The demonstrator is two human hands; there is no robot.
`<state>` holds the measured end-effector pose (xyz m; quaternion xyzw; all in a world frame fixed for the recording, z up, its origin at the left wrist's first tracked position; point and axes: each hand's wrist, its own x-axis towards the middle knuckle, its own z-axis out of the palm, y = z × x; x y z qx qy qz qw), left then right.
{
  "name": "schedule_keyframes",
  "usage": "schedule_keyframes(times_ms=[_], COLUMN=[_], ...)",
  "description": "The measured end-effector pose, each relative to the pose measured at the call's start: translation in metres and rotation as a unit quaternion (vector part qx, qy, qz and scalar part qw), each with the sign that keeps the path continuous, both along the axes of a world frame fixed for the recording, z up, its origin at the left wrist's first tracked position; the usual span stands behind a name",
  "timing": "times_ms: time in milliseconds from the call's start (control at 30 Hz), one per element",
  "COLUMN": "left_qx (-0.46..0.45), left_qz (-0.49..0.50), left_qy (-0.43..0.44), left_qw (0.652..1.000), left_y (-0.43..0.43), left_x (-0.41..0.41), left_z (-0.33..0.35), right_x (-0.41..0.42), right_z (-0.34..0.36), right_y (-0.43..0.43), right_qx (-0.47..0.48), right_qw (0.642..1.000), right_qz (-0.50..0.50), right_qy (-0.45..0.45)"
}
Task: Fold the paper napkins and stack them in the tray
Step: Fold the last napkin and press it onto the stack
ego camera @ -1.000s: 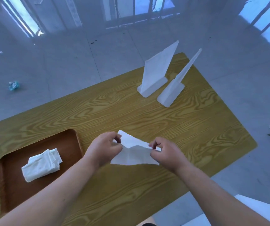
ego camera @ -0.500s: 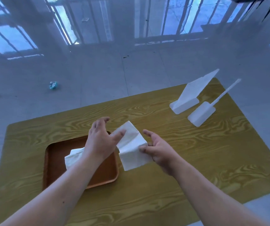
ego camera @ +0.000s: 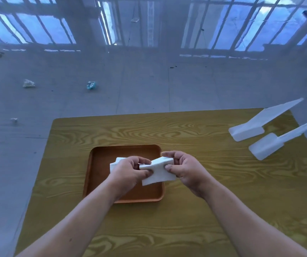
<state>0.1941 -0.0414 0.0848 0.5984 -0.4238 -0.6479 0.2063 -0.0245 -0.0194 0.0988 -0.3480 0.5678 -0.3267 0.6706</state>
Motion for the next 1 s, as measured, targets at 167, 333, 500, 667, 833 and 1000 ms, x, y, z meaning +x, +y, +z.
schedule_keyframes(times_ms=[167, 333, 500, 667, 833, 1000], left_qx=[-0.156, -0.063, -0.001, 0.032, 0.072, 0.121], left_qz=[-0.048, 0.026, 0.062, 0.132, 0.121, 0.105], left_qy=[-0.145, 0.086, 0.126, 0.156, 0.125, 0.177], left_qw=[0.976, 0.994, 0.99, 0.978, 0.982, 0.971], left_y=[-0.006, -0.015, -0.013, -0.01, -0.011, -0.014], left_x=[0.024, 0.051, 0.069, 0.081, 0.089, 0.106], left_z=[0.008, 0.016, 0.008, -0.009, -0.012, -0.018], right_x=[0.025, 0.044, 0.07, 0.089, 0.102, 0.103], right_z=[0.005, 0.01, 0.007, -0.006, -0.014, -0.025], right_y=[-0.013, -0.027, -0.029, -0.022, -0.025, -0.032], right_qx=[-0.106, -0.045, 0.052, 0.12, 0.151, 0.137], right_qw=[0.96, 0.997, 0.991, 0.991, 0.986, 0.984], right_qz=[0.061, -0.002, -0.069, 0.001, -0.018, -0.019], right_qy=[0.25, 0.063, -0.099, -0.059, -0.074, -0.115])
